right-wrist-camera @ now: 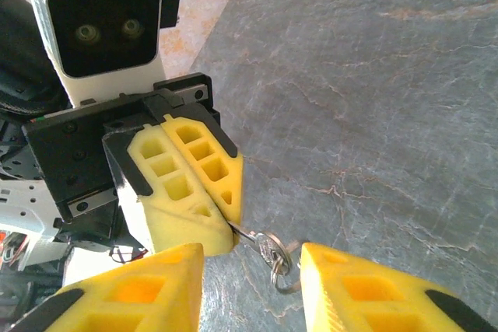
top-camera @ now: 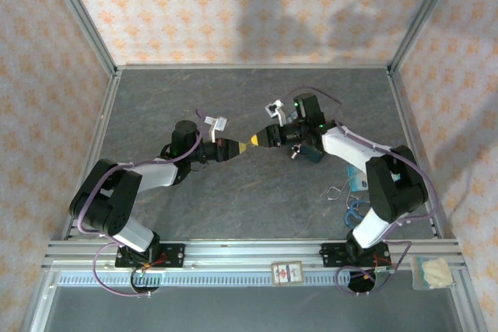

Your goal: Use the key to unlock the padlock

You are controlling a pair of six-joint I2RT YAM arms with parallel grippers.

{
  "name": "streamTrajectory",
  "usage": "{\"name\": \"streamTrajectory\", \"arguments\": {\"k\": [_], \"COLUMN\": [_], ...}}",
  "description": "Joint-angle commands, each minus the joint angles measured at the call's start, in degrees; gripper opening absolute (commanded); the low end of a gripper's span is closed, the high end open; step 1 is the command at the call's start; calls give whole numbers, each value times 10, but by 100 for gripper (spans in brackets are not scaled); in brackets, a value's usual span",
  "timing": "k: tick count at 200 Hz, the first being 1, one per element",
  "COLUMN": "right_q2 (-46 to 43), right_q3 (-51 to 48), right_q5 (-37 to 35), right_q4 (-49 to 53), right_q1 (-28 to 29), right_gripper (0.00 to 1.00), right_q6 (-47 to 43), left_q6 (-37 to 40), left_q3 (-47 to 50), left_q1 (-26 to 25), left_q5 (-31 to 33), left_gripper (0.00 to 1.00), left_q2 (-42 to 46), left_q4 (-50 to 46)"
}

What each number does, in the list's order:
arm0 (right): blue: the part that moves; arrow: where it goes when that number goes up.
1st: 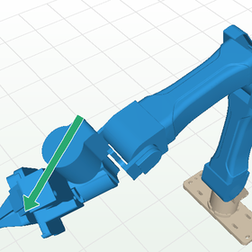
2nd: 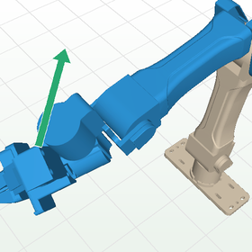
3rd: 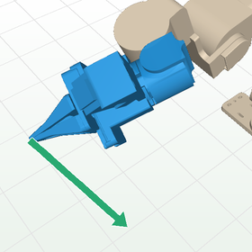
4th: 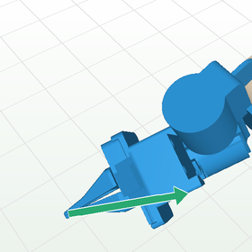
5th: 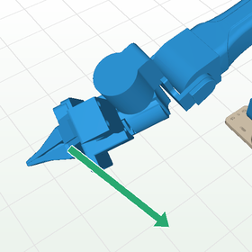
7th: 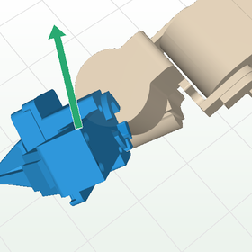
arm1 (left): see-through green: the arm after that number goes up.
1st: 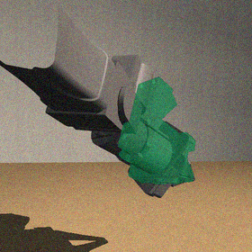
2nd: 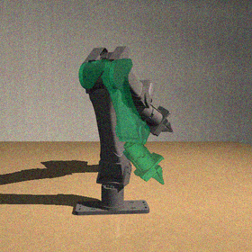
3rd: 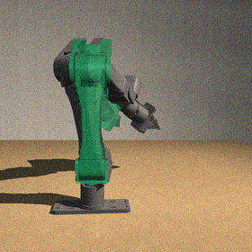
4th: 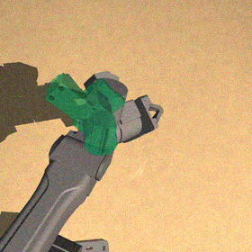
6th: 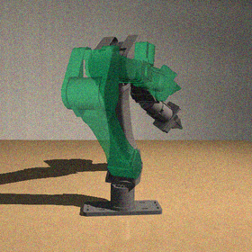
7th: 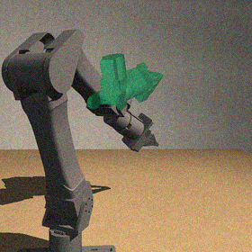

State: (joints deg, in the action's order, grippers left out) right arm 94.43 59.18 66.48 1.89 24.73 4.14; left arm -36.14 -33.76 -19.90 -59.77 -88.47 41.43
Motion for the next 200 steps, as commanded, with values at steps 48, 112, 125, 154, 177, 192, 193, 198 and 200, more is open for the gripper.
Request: {"name": "streamTrajectory", "arguments": {"k": [48,112,125,154,177,192,193,198,200], "right_q2": [11,-8,-23,-60,-58,-57,-57,-59,-60], "right_q3": [-4,-17,-27,-56,-38,-43,-44,-48,-51], "right_q5": [17,-17,-45,-176,-292,-315,-319,-341,-351], "right_q4": [-23,-26,-46,-112,-103,-135,-138,-152,-156], "right_q1": [8,10,10,30,59,68,69,76,79], "right_gripper": [21,0,0,0,0,0,0,0,0], "right_q6": [-6,-1,14,48,31,9,8,0,-5], "left_q6": [-10,-70,-136,-297,-414,-464,-467,-483,-488], "left_q3": [-12,-9,7,36,47,45,44,43,42], "left_q1": [-11,14,26,18,1,-16,-16,-23,-25], "left_q5": [-31,66,121,238,266,270,271,272,272], "left_gripper": [0,37,57,58,55,54,54,54,54], "left_q2": [8,14,23,31,16,1,1,-5,-7], "left_q4": [44,33,56,94,136,154,154,161,165]}}
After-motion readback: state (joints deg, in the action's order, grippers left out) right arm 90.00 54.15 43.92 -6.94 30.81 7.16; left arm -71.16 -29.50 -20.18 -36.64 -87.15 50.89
